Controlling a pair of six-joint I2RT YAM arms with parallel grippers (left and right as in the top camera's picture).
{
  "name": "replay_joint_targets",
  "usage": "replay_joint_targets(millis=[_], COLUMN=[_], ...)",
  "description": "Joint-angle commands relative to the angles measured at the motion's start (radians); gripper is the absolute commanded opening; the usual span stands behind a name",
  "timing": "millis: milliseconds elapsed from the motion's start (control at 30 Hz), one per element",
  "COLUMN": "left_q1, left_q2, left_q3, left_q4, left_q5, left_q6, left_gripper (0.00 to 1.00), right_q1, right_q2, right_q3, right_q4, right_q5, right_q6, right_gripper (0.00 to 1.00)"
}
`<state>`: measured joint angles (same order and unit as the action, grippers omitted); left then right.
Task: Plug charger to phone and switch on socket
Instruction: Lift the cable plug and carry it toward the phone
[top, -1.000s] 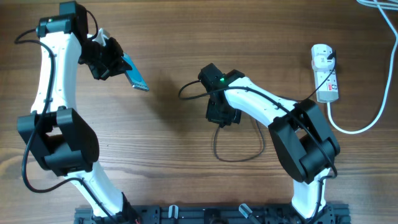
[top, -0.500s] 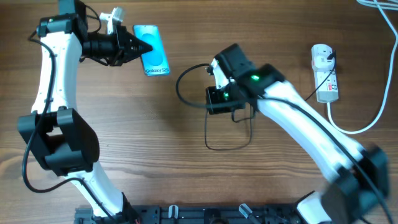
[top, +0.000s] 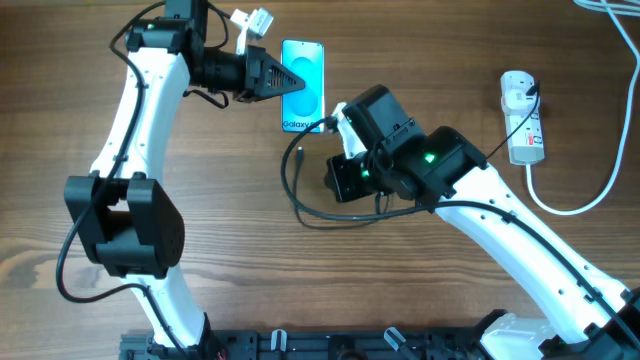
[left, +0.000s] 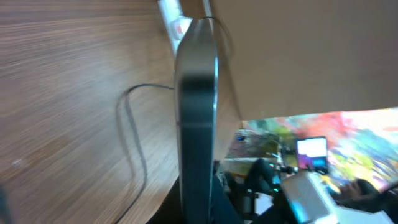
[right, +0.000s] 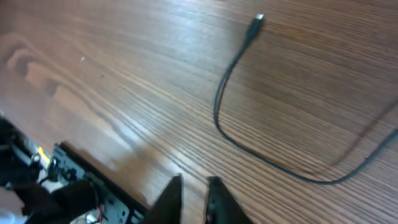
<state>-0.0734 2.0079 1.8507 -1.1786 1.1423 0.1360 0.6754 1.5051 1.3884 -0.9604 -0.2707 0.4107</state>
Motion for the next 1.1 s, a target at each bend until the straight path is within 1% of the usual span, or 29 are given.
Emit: replay_joint_targets(millis=[0, 33, 67, 100, 167, 200, 233, 300, 367, 400, 433, 467, 567, 600, 633, 733, 767, 833, 1067], left_q1=[0.051, 0.074, 0.102, 0.127, 0.153, 0.167, 0.176, 0.177, 0.177, 0.178, 0.182, 0.186, 0.196, 0.196, 0.196, 0.196, 0.196, 0.196, 0.196], left_q2=[-0.027, -0.027, -0.027, -0.027, -0.027, -0.027, -0.027, -0.027, -0.027, -0.027, -0.027, -0.027, -0.027, -0.027, -0.027, -0.027, -0.027, -0.027, -0.027], left_q3=[0.014, 0.014, 0.014, 0.014, 0.014, 0.014, 0.014, 0.014, 0.014, 0.014, 0.014, 0.014, 0.014, 0.014, 0.014, 0.014, 0.014, 0.014, 0.014], left_q4=[0.020, 0.017, 0.010, 0.005, -0.002, -0.010, -0.018, -0.030, -0.059, -0.065, -0.073, -0.076, -0.082, -0.084, -0.087, -0.093, -0.094, -0.094, -0.095], left_q5=[-0.270, -0.389, -0.476, -0.522, -0.583, -0.634, -0.671, -0.699, -0.758, -0.787, -0.825, -0.835, -0.844, -0.849, -0.849, -0.849, -0.849, -0.849, -0.849], left_q6=[-0.203, -0.296, -0.368, -0.415, -0.469, -0.510, -0.535, -0.537, -0.537, -0.542, -0.560, -0.563, -0.563, -0.562, -0.563, -0.563, -0.562, -0.562, -0.563], left_gripper=[0.04, 0.04, 0.04, 0.04, 0.04, 0.04, 0.04, 0.04, 0.04, 0.04, 0.04, 0.04, 0.04, 0.04, 0.04, 0.04, 0.04, 0.04, 0.04], right_q1=[0.004, 0.004, 0.004, 0.004, 0.004, 0.004, 0.004, 0.004, 0.004, 0.004, 0.004, 0.005, 0.029, 0.039, 0.047, 0.055, 0.055, 0.055, 0.055], right_q2=[0.015, 0.021, 0.029, 0.046, 0.095, 0.168, 0.269, 0.431, 0.591, 0.644, 0.691, 0.724, 0.840, 0.866, 0.883, 0.910, 0.912, 0.916, 0.961], right_q3=[0.008, 0.008, 0.009, 0.018, 0.082, 0.190, 0.332, 0.541, 0.696, 0.724, 0.726, 0.726, 0.725, 0.725, 0.725, 0.724, 0.721, 0.708, 0.653], right_q4=[0.003, 0.005, 0.020, 0.032, -0.004, -0.076, -0.171, -0.299, -0.343, -0.335, -0.312, -0.298, -0.258, -0.256, -0.256, -0.220, -0.203, -0.189, -0.151], right_q5=[0.061, 0.061, 0.038, 0.003, 0.001, 0.006, 0.053, 0.120, 0.140, 0.151, 0.162, 0.163, 0.185, 0.213, 0.235, 0.250, 0.269, 0.301, 0.293], right_q6=[0.090, 0.119, 0.130, 0.129, 0.126, 0.112, 0.112, 0.115, 0.132, 0.165, 0.211, 0.235, 0.298, 0.328, 0.349, 0.359, 0.359, 0.379, 0.382], right_gripper=[0.39, 0.55, 0.70, 0.77, 0.80, 0.82, 0.82, 0.83, 0.83, 0.82, 0.74, 0.71, 0.53, 0.50, 0.49, 0.41, 0.34, 0.32, 0.31])
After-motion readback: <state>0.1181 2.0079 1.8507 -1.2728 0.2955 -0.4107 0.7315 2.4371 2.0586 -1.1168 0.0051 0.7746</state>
